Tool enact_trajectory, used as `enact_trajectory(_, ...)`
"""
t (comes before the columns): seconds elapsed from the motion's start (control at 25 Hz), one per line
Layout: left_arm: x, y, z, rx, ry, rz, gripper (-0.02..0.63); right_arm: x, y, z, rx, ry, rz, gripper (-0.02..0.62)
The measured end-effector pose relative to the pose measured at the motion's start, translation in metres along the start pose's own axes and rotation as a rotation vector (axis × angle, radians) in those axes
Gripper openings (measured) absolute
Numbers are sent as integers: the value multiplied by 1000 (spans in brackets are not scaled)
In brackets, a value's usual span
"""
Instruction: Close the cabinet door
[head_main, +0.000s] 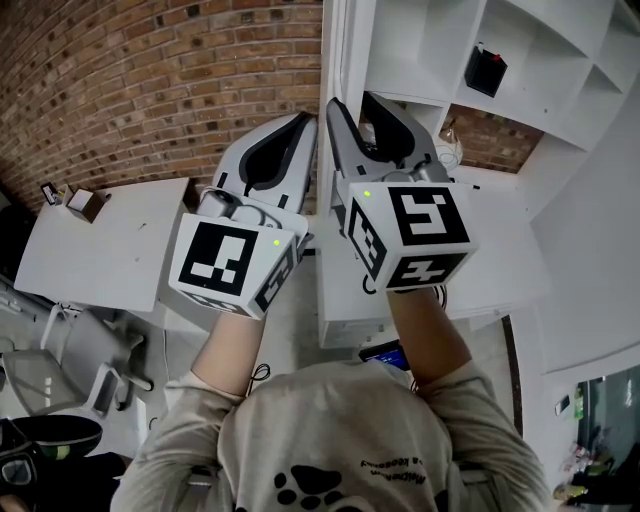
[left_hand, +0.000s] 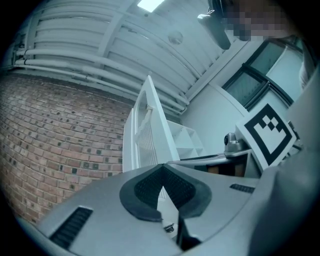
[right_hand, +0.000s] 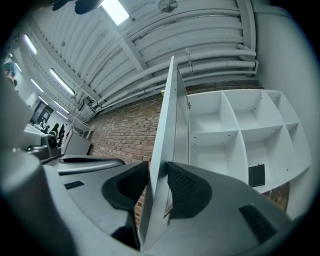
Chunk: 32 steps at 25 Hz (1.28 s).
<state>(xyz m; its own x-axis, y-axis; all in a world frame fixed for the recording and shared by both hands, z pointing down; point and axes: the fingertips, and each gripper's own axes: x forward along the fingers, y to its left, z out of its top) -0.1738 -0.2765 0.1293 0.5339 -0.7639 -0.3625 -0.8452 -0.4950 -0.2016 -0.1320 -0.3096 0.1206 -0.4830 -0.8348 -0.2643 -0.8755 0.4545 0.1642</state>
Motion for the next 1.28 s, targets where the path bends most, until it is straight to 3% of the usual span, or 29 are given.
enact_trajectory(0.44,5,-11,-9,-39,0,-63,8,-8,-12,0,-6,10,-54,114)
enact_trajectory(1.28,48,-43,-29,-69,-5,-158,8,-30,-83,-6,31,-12,-120,89)
